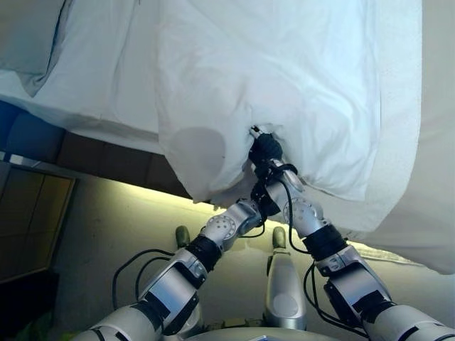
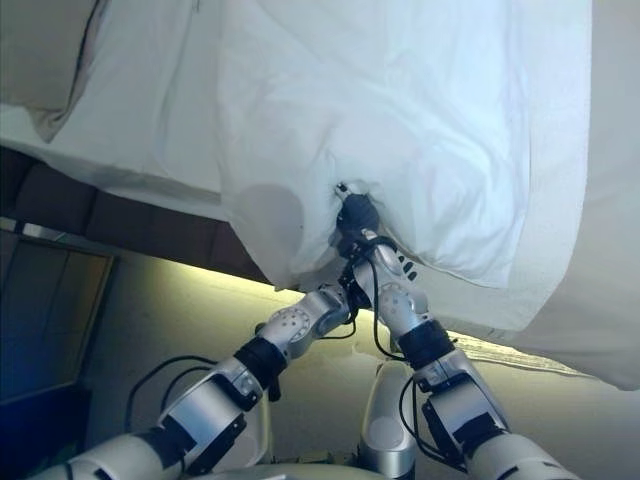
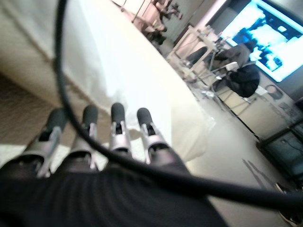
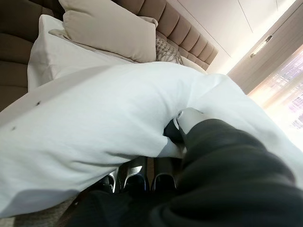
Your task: Make the bed neatly
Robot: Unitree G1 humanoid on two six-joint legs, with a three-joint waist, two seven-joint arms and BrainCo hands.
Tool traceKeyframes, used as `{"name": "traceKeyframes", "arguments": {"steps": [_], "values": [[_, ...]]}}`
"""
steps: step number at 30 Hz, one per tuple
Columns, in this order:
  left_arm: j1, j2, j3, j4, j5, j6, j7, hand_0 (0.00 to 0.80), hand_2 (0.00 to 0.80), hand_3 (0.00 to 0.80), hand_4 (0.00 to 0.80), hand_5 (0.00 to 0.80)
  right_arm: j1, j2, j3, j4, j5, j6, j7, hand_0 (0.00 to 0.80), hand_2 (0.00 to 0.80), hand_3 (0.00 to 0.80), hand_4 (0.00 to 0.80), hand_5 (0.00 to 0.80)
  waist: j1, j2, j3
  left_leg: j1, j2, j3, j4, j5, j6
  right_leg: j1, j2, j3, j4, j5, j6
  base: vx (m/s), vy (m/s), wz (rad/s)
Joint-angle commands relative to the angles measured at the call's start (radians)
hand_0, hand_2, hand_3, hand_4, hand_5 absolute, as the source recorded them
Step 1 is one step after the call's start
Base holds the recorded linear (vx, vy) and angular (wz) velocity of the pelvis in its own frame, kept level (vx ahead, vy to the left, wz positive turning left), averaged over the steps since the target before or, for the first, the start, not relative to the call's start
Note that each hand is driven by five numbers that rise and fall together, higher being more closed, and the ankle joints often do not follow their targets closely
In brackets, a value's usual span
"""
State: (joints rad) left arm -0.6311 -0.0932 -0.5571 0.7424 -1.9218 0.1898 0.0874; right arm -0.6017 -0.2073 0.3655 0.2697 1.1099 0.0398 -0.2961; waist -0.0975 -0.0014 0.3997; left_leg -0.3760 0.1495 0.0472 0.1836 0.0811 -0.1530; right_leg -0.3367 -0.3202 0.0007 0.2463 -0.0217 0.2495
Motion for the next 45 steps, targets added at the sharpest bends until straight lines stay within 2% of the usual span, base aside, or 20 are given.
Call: {"name": "traceKeyframes", "arguments": {"steps": [1, 6, 9, 17, 23, 29, 33, 42, 43, 44, 45], "values": [[-0.030, -0.118, 0.051, 0.034, -0.050, 0.038, -0.121, 0.000, 0.000, 0.000, 0.000, 0.000, -0.051, -0.018, -0.021, -0.121, -0.022, -0.040, 0.001, 0.800, 0.800, 0.800, 0.800, 0.800, -0.009, 0.031, -0.088, 0.030, 0.072, -0.040, -0.041, 0.029, 0.008, -0.036, -0.058, -0.027, -0.072, 0.163, -0.025, 0.040, 0.012, 0.01], [0.069, -0.118, 0.012, 0.005, -0.050, 0.078, -0.199, 0.000, 0.000, 0.000, 0.000, 0.000, -0.005, -0.008, -0.030, -0.106, -0.019, -0.103, 0.017, 0.800, 0.800, 0.800, 0.800, 0.800, 0.023, 0.029, -0.086, 0.021, 0.072, -0.066, -0.022, 0.014, 0.006, -0.023, -0.060, -0.053, -0.073, 0.160, -0.025, 0.011, -0.064, 0.00], [0.112, -0.092, -0.019, -0.030, -0.050, 0.068, -0.219, 0.000, 0.000, 0.000, 0.000, 0.000, 0.000, -0.015, -0.028, -0.106, -0.011, -0.140, 0.009, 0.800, 0.800, 0.800, 0.800, 0.800, 0.046, 0.022, -0.080, 0.009, 0.074, -0.080, -0.018, 0.013, 0.006, -0.018, -0.062, -0.073, -0.079, 0.163, -0.023, -0.026, -0.113, 0.06], [0.119, -0.016, -0.029, -0.116, -0.050, 0.077, -0.306, 0.000, 0.000, 0.000, 0.000, 0.000, -0.005, -0.041, -0.043, -0.076, 0.042, -0.195, 0.028, 0.800, 0.800, 0.800, 0.800, 0.800, 0.084, 0.015, -0.069, -0.029, 0.068, -0.103, -0.002, 0.010, 0.001, -0.016, -0.063, -0.106, -0.090, 0.169, -0.021, -0.028, -0.066, 0.08], [0.050, -0.011, -0.017, -0.115, -0.050, 0.025, -0.251, 0.000, 0.000, 0.000, 0.000, 0.000, -0.046, -0.042, -0.044, -0.044, 0.070, -0.205, 0.049, 0.800, 0.800, 0.800, 0.800, 0.800, 0.087, 0.001, -0.060, -0.042, 0.069, -0.101, -0.005, 0.018, -0.002, -0.018, -0.053, -0.111, -0.091, 0.168, -0.022, -0.024, -0.038, 0.07], [-0.054, -0.044, 0.036, -0.045, -0.050, -0.023, -0.198, 0.000, 0.000, 0.000, 0.000, 0.000, -0.106, -0.037, -0.039, -0.034, 0.074, -0.186, 0.052, 0.800, 0.800, 0.800, 0.800, 0.800, 0.069, -0.001, -0.053, -0.062, 0.065, -0.085, -0.036, 0.041, 0.000, -0.039, -0.047, -0.101, -0.104, 0.177, -0.019, -0.035, 0.025, 0.02], [-0.102, -0.055, 0.044, -0.019, -0.050, -0.071, -0.121, 0.000, 0.000, 0.000, 0.000, 0.000, -0.123, -0.031, -0.041, -0.049, 0.055, -0.174, 0.063, 0.800, 0.800, 0.800, 0.800, 0.800, 0.057, 0.000, -0.049, -0.067, 0.062, -0.071, -0.071, 0.062, 0.002, -0.050, -0.046, -0.103, -0.122, 0.190, -0.018, -0.036, 0.044, -0.01], [-0.152, -0.031, 0.089, 0.074, -0.050, -0.141, -0.057, 0.000, 0.000, 0.000, 0.000, 0.000, -0.140, -0.015, -0.030, -0.101, 0.021, -0.136, 0.063, 0.800, 0.800, 0.800, 0.800, 0.800, 0.033, -0.006, -0.049, -0.069, 0.078, -0.042, -0.083, 0.077, -0.002, -0.066, -0.034, -0.094, -0.128, 0.190, -0.023, -0.018, 0.035, 0.00], [-0.158, -0.027, 0.098, 0.082, -0.050, -0.145, -0.056, 0.612, 0.612, 0.612, 0.612, 0.612, -0.139, -0.015, -0.029, -0.102, 0.023, -0.137, 0.063, 0.800, 0.800, 0.800, 0.800, 0.800, 0.032, -0.007, -0.051, -0.066, 0.080, -0.039, -0.084, 0.076, -0.003, -0.065, -0.034, -0.095, -0.129, 0.189, -0.024, 0.000, 0.000, 0.00], [-0.163, -0.021, 0.106, 0.091, -0.050, -0.145, -0.061, 0.800, 0.800, 0.800, 0.800, 0.800, -0.139, -0.015, -0.027, -0.102, 0.027, -0.138, 0.064, 0.800, 0.800, 0.800, 0.800, 0.800, 0.032, -0.008, -0.053, -0.064, 0.082, -0.036, -0.085, 0.077, -0.003, -0.064, -0.034, -0.095, -0.129, 0.189, -0.024, 0.000, 0.000, 0.00], [-0.169, -0.011, 0.116, 0.098, -0.050, -0.141, -0.067, 0.800, 0.800, 0.800, 0.800, 0.800, -0.139, -0.014, -0.026, -0.102, 0.029, -0.137, 0.063, 0.800, 0.800, 0.800, 0.800, 0.800, 0.032, -0.010, -0.055, -0.062, 0.084, -0.035, -0.086, 0.076, -0.003, -0.062, -0.033, -0.095, -0.128, 0.187, -0.025, 0.000, 0.000, 0.00]]}}
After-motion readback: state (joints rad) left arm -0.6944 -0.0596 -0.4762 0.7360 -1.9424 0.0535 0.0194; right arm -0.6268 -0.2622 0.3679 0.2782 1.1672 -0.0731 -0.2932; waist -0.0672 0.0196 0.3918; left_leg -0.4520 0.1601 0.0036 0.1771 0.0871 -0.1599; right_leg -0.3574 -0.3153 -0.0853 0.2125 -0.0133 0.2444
